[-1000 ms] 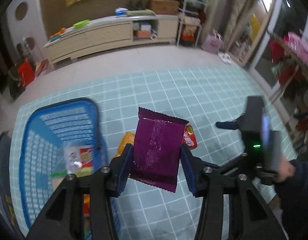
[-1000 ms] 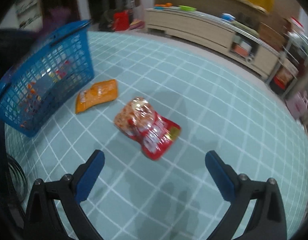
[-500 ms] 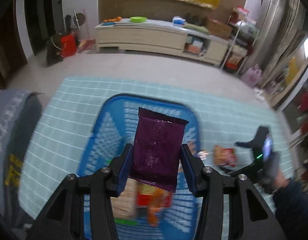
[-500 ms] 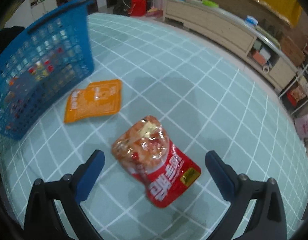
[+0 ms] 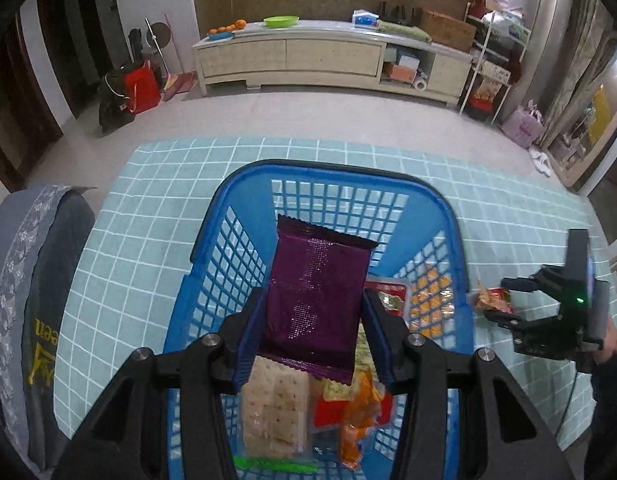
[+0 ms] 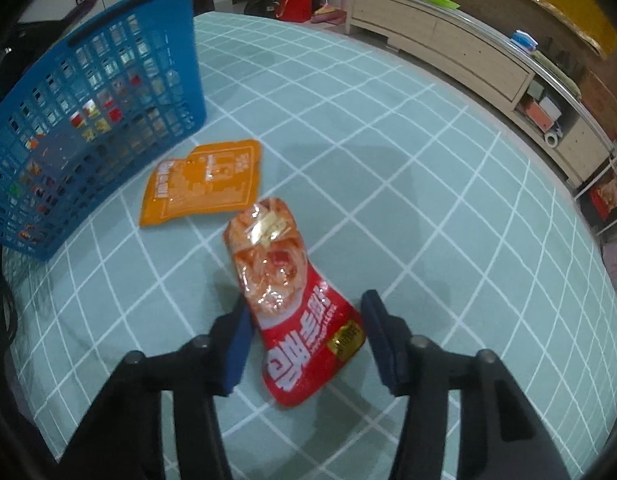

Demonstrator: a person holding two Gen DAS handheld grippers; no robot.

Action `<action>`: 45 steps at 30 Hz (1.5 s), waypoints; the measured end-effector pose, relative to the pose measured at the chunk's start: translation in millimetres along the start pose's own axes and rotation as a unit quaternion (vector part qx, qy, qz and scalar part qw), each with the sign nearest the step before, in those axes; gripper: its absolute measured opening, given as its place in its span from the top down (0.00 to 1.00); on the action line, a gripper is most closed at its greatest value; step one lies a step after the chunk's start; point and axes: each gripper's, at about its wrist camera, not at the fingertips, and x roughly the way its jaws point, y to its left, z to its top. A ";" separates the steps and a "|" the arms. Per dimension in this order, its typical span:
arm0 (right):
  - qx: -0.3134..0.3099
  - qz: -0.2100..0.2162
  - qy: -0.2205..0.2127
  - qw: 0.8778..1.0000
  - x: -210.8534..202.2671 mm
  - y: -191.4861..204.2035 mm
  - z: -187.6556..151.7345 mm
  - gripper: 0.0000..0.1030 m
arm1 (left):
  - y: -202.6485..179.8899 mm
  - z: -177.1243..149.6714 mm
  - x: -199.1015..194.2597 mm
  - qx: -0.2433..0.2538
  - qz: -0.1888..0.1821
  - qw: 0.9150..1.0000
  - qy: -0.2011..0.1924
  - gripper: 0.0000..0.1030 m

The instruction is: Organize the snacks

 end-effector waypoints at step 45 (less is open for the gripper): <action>0.187 0.052 -0.148 0.970 -188.2 170.5 49.3 0.80 | 42.1 -59.3 -126.3 0.038 -0.073 0.995 -0.060 0.36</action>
